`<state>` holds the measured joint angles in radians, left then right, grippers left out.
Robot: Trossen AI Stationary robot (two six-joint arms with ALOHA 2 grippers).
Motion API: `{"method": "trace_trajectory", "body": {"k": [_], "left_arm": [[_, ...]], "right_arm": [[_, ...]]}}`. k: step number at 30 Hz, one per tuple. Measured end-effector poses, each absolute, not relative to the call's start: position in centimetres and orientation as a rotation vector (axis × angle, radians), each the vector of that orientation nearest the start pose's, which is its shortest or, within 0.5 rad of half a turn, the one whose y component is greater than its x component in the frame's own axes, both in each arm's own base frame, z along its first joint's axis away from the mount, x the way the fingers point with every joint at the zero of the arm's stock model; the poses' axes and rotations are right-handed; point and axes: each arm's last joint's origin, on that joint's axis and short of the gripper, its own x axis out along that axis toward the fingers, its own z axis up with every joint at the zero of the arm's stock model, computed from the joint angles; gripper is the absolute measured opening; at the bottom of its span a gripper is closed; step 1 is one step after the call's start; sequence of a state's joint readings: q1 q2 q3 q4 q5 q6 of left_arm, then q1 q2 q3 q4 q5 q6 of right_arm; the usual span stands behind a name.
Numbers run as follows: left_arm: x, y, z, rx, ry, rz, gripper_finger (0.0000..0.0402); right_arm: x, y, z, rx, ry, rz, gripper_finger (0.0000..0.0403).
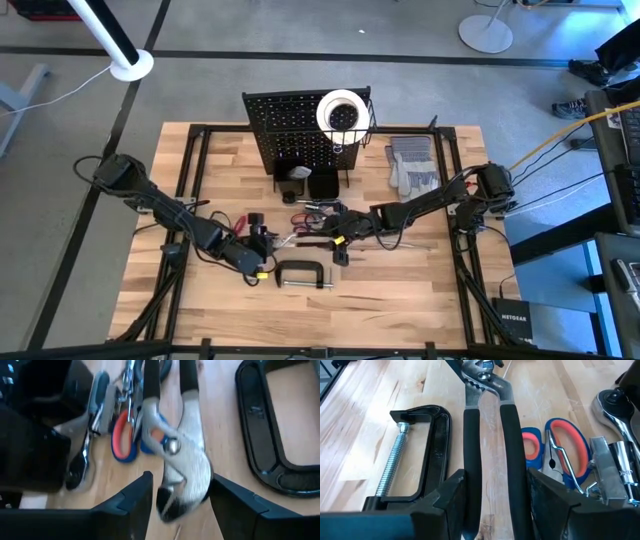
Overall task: Hang tools onto peg board
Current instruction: Put the joint pliers into the left bin on the pegboard
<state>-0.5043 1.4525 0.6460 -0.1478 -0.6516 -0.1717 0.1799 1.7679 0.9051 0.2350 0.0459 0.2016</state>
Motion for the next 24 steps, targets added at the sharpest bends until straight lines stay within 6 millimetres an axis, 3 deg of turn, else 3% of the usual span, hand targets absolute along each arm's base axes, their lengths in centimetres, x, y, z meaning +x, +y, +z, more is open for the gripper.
{"method": "trace_trajectory", "body": {"k": [11, 17, 24], "left_arm": [[23.5, -9.9, 15.7, 0.436, 0.787, 0.234, 0.0147], [23.8, -9.5, 16.0, 0.499, 0.741, 0.320, 0.0124], [23.8, -9.5, 16.0, 0.410, 0.736, 0.332, 0.0075]], "right_arm": [[35.0, 6.2, 15.9, 0.243, 0.635, 0.031, 0.0174], [35.1, 6.8, 16.3, 0.330, 0.621, 0.113, 0.0129], [35.1, 6.6, 16.2, 0.312, 0.631, 0.107, 0.0069]]}}
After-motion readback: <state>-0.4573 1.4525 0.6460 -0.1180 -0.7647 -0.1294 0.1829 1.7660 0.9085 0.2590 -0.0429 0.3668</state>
